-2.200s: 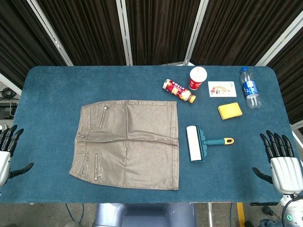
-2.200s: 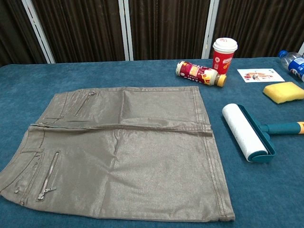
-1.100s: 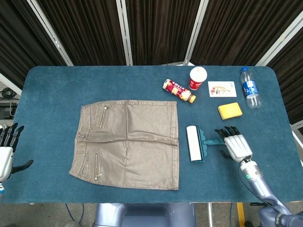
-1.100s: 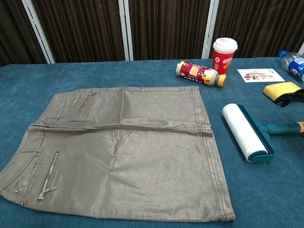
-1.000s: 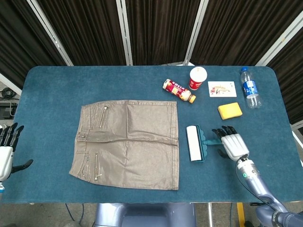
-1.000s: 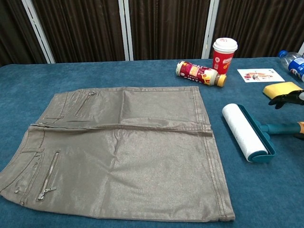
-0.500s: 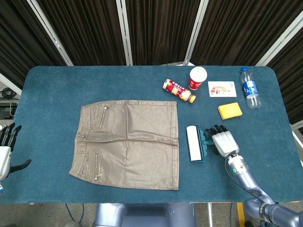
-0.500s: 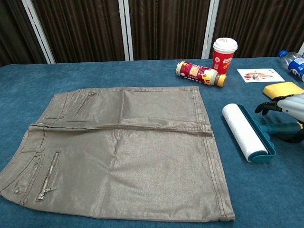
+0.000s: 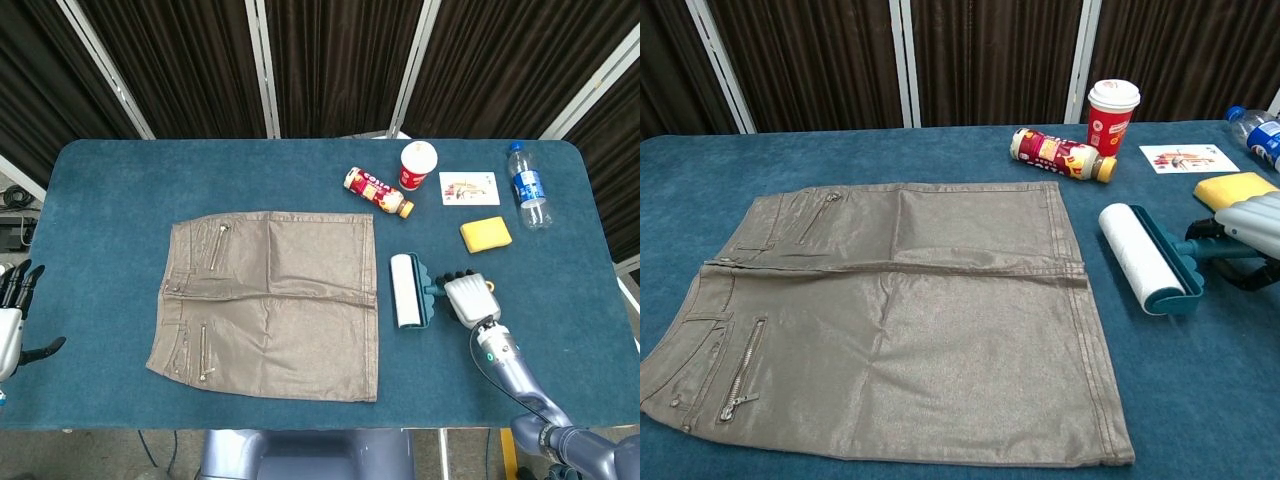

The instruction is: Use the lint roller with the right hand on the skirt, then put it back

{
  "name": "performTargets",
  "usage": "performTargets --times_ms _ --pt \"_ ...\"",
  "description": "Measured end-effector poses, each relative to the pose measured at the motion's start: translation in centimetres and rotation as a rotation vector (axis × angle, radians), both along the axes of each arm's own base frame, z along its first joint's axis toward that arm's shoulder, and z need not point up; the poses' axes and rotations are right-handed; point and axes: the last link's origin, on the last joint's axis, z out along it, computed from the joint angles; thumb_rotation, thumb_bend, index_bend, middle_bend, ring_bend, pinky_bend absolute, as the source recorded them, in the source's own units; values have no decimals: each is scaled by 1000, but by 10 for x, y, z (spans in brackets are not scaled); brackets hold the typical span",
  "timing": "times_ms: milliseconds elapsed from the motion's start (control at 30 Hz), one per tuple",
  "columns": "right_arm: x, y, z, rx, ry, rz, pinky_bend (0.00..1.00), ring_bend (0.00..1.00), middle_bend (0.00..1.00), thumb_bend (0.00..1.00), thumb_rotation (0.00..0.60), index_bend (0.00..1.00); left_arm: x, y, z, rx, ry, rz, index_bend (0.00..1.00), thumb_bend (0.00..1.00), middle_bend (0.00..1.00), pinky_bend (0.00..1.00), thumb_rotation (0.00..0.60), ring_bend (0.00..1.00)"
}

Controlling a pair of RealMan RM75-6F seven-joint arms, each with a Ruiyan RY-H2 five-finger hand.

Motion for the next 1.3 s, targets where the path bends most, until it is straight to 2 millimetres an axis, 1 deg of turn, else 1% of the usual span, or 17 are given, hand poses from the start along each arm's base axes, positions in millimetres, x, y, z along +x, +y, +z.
performTargets --times_ms 133,233,367,400,467,567,633,733,833,933,1067,1167,1300 --pt "5 0 7 -11 -40 29 443 439 532 712 600 461 1 0 0 -5 -7 -1 0 0 0 0 600 0" --pt "15 0 14 -13 -71 65 444 439 532 726 600 461 2 -1 0 -9 -15 -5 0 0 0 0 600 0" --pt "35 0 21 -5 -97 125 444 439 532 739 600 460 3 -1 -1 -15 -20 -7 0 0 0 0 600 0" --pt "46 -1 22 -1 -100 155 443 439 532 741 600 460 3 -1 -1 -17 -20 -7 0 0 0 0 600 0" --pt "59 -2 22 7 -93 199 443 439 532 744 600 461 3 -1 -2 -22 -22 -6 0 0 0 0 600 0" --pt "89 -4 18 30 -62 295 444 439 532 760 600 460 2 0 -2 -25 -23 -4 0 0 0 0 600 0" --pt "102 -4 14 43 -41 337 444 439 532 770 600 460 2 0 -2 -26 -25 -1 0 0 0 0 600 0" --pt "125 -2 4 74 -8 400 444 439 532 776 600 460 0 1 -1 -23 -29 6 0 0 0 0 600 0" --pt "148 2 -11 111 25 463 446 439 533 791 600 460 -3 2 1 -20 -33 17 0 0 0 0 600 0" --pt "169 10 -30 149 62 528 447 439 532 810 600 460 -6 4 2 -19 -38 30 0 0 0 0 600 0" --pt "197 26 -61 210 100 610 446 439 532 828 600 460 -9 6 4 -18 -45 41 0 0 0 0 600 0" --pt "210 34 -76 236 108 634 447 439 532 831 600 459 -9 6 7 -12 -58 45 0 0 0 0 600 0" --pt "212 36 -86 226 175 652 448 440 533 834 600 461 -11 6 10 -13 -69 51 0 0 0 0 600 0"
